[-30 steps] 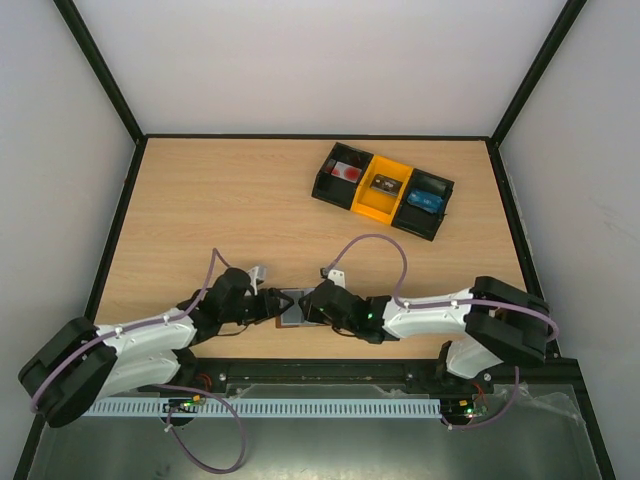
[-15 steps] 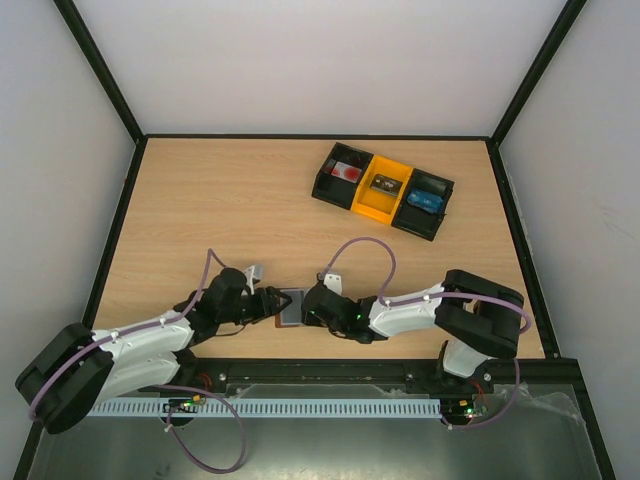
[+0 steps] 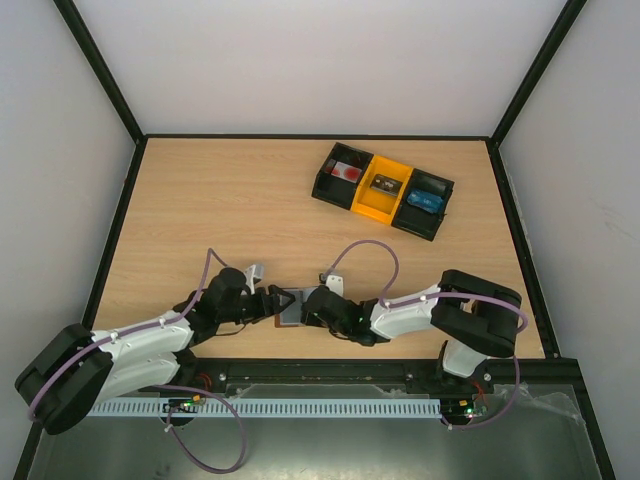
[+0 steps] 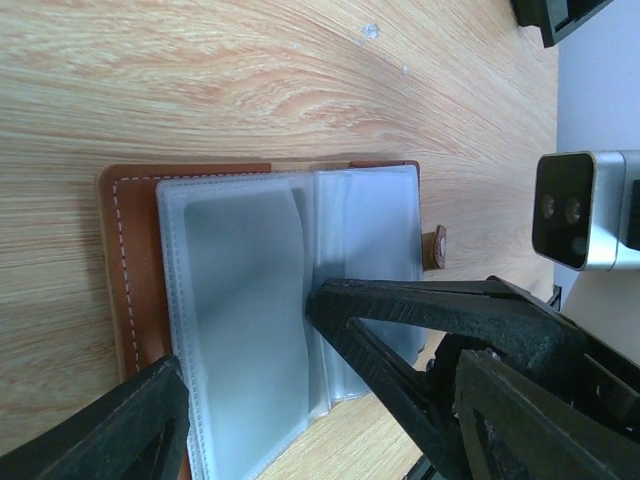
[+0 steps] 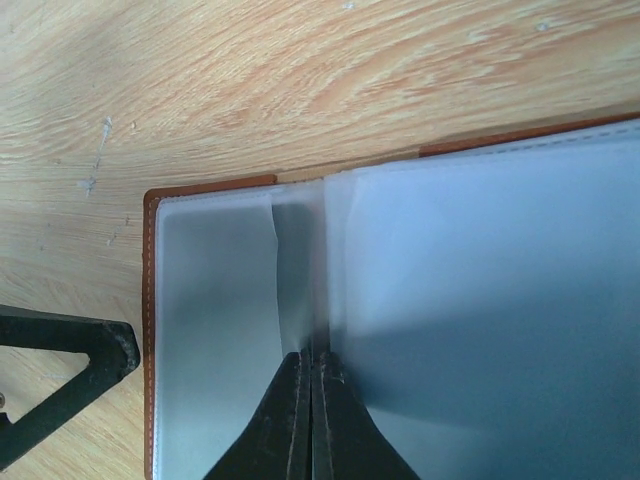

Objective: Take the credit cards out of the card holder

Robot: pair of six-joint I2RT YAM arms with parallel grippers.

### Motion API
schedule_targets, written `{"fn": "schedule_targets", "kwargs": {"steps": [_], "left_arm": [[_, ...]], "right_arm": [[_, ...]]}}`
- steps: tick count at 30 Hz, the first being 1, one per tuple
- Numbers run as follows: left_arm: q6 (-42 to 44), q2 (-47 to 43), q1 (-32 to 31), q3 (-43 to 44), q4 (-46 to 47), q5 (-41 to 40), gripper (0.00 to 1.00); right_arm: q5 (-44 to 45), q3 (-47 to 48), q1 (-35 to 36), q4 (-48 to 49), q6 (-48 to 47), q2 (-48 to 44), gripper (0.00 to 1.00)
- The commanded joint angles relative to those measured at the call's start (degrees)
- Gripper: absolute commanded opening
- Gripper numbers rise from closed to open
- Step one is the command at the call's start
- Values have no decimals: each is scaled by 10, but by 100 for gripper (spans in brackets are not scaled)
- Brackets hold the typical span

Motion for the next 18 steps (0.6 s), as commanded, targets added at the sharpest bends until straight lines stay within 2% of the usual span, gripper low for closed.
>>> {"fn": "schedule_targets", "kwargs": {"steps": [1,11,15,18], "left_arm": [[4,5,4,-3,21,8,74],[1,15,4,-1,46,22,79],[-1,25,4,-5,52,23,79],[-3,22,4,-3,41,17,80]], "right_arm": [[-8,-33,4,6,18,27,2],[-1,-46,4,20,28,16,2],[9,-26,4,-17,11,7,2],[10,-6,3,-38,-1,-4,7]]}}
